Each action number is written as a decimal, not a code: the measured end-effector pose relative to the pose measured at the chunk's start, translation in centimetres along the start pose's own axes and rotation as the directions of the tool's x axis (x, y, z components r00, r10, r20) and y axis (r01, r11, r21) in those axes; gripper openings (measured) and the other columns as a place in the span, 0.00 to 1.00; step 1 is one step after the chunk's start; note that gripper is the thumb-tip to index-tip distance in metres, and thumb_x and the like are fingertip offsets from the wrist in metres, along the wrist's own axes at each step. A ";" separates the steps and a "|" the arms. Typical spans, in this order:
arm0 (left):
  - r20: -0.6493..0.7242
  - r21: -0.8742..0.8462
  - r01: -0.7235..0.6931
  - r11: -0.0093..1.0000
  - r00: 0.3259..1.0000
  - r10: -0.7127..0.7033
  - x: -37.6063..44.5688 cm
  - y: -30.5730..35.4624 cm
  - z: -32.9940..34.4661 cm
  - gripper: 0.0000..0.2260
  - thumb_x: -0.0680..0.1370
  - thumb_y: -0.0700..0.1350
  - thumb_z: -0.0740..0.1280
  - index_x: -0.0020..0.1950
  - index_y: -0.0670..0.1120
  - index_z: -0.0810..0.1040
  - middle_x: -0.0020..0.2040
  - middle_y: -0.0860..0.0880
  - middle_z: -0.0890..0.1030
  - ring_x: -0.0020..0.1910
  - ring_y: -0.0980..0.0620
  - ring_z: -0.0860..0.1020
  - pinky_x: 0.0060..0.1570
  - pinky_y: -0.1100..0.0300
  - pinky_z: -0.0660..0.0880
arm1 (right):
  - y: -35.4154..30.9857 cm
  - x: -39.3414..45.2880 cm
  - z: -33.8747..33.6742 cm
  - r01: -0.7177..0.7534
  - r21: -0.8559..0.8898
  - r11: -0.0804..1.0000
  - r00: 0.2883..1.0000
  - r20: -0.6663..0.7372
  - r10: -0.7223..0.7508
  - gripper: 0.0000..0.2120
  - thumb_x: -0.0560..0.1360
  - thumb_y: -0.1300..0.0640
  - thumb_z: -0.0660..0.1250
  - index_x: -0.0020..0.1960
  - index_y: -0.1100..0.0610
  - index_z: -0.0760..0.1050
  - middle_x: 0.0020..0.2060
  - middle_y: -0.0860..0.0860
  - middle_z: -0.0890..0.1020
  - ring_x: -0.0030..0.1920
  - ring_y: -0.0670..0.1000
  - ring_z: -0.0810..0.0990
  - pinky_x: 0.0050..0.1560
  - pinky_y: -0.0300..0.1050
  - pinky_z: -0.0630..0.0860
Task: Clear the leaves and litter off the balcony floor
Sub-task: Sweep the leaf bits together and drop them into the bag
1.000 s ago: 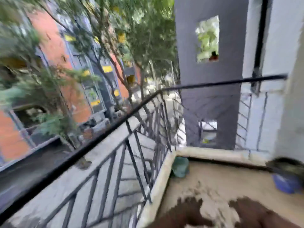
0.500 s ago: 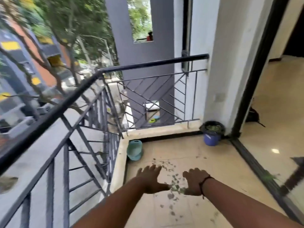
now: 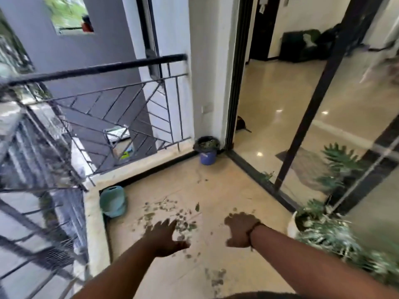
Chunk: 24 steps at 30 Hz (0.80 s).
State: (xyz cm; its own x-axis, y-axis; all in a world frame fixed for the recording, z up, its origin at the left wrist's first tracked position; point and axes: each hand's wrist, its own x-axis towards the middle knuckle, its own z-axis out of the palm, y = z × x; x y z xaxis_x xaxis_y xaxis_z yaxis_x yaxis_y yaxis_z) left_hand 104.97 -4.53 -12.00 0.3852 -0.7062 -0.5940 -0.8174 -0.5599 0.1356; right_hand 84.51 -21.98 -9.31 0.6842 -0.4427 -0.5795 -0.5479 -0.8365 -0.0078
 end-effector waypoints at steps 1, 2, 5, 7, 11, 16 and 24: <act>-0.012 0.023 -0.020 1.000 1.000 0.021 0.3 0.4 0.3 0.55 0.63 0.83 0.48 0.81 0.53 0.44 0.82 0.47 0.48 0.80 0.44 0.49 0.76 0.44 0.49 | 0.2 0.4 0.9 -0.096 0.085 0.992 0.995 0.006 0.096 0.39 0.78 0.37 0.61 0.80 0.53 0.50 0.78 0.57 0.56 0.76 0.60 0.57 0.73 0.54 0.60; -0.016 0.018 -0.039 0.999 0.999 0.040 0.4 0.8 0.4 0.49 0.70 0.78 0.54 0.81 0.53 0.44 0.82 0.47 0.48 0.80 0.44 0.49 0.76 0.43 0.48 | 0.2 0.2 1.4 -0.105 0.114 0.988 0.994 0.016 0.104 0.39 0.77 0.37 0.61 0.80 0.52 0.50 0.77 0.57 0.57 0.76 0.59 0.58 0.73 0.53 0.61; 0.012 0.020 -0.083 0.996 0.996 0.083 1.0 2.4 1.6 0.45 0.74 0.74 0.57 0.81 0.52 0.44 0.82 0.46 0.47 0.80 0.43 0.48 0.76 0.43 0.47 | 1.4 0.1 3.1 -0.121 0.123 0.985 0.993 0.029 0.118 0.37 0.77 0.37 0.61 0.79 0.52 0.53 0.76 0.55 0.62 0.74 0.58 0.62 0.71 0.52 0.63; 0.055 0.033 -0.078 0.996 0.996 0.076 1.4 2.9 2.2 0.46 0.74 0.74 0.57 0.82 0.51 0.44 0.82 0.46 0.46 0.80 0.43 0.47 0.77 0.42 0.47 | 2.3 0.4 3.9 -0.096 0.097 0.991 0.994 0.055 0.091 0.37 0.77 0.37 0.61 0.79 0.52 0.53 0.75 0.55 0.63 0.73 0.58 0.62 0.71 0.51 0.64; 0.110 0.074 -0.038 0.997 0.993 0.030 2.9 3.6 2.3 0.47 0.73 0.75 0.56 0.82 0.51 0.44 0.82 0.47 0.47 0.80 0.43 0.47 0.76 0.41 0.45 | 4.3 1.9 6.1 -0.076 0.128 0.989 0.992 0.110 0.062 0.36 0.77 0.37 0.60 0.78 0.52 0.54 0.74 0.55 0.63 0.73 0.58 0.62 0.71 0.53 0.64; 0.166 0.121 -0.001 0.993 0.986 -0.019 5.1 6.4 1.8 0.66 0.48 0.83 0.39 0.81 0.53 0.42 0.82 0.47 0.46 0.80 0.43 0.46 0.75 0.41 0.43 | 8.7 4.3 7.8 -0.041 0.165 0.985 0.990 0.140 0.018 0.36 0.77 0.37 0.60 0.78 0.53 0.54 0.74 0.55 0.63 0.73 0.58 0.62 0.71 0.53 0.63; 0.229 0.206 -0.027 0.978 0.973 -0.021 11.3 12.2 0.7 0.45 0.72 0.75 0.54 0.81 0.53 0.44 0.82 0.47 0.47 0.80 0.45 0.46 0.76 0.43 0.44 | 16.2 9.5 10.5 -0.071 0.281 0.957 0.980 0.200 0.014 0.35 0.78 0.38 0.60 0.77 0.52 0.56 0.72 0.55 0.65 0.71 0.59 0.64 0.69 0.54 0.65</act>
State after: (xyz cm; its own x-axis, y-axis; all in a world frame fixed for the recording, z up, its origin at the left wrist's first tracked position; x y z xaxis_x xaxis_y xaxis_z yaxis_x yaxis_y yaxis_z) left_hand 99.07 -19.09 -17.61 0.2940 -0.5759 -0.7628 -0.8984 -0.4389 -0.0149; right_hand 77.08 -36.37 -23.52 0.5667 -0.3807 -0.7307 -0.7078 -0.6789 -0.1952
